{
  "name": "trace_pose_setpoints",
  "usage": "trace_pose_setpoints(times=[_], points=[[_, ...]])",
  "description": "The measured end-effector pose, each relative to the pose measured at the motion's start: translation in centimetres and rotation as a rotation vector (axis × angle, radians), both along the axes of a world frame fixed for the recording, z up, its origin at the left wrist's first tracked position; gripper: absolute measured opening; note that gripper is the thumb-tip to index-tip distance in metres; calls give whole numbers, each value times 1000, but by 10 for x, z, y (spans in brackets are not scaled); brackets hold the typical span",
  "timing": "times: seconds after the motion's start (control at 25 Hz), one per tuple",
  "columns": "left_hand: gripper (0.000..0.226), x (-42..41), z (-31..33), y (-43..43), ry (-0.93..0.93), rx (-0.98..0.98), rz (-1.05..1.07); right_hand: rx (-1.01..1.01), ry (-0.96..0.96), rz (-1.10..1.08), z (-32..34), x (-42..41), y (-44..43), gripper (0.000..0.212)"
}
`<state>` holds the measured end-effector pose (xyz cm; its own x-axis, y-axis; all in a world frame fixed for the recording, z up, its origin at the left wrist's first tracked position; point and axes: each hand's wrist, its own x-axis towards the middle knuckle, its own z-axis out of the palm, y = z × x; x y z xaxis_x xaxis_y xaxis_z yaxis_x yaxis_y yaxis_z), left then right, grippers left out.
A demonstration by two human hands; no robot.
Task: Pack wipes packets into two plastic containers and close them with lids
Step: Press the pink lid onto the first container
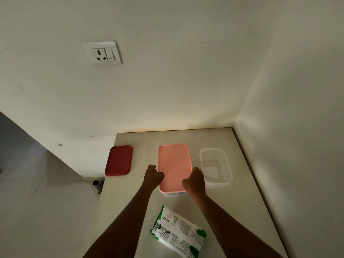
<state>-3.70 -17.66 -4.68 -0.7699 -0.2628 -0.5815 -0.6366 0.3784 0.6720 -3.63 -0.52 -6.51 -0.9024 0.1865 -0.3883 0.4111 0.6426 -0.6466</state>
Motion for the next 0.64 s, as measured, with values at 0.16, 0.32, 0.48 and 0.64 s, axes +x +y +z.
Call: trace_pose_setpoints(times=[0.16,0.32,0.48,0.64], points=[[59,-41,-11,-7,107,-5,65,-93,5,-8,0,-46,-6,55],[41,-87,-30,-8,142,9,98,-136,43,-40,-15,-100,-6,52],[46,-111,-56,-4,149,62,194,-278,-23,-130,-37,-140,-9,48],[49,-114,-74,0,200,20,241,-356,-79,-270,-58,-147,-10,65]])
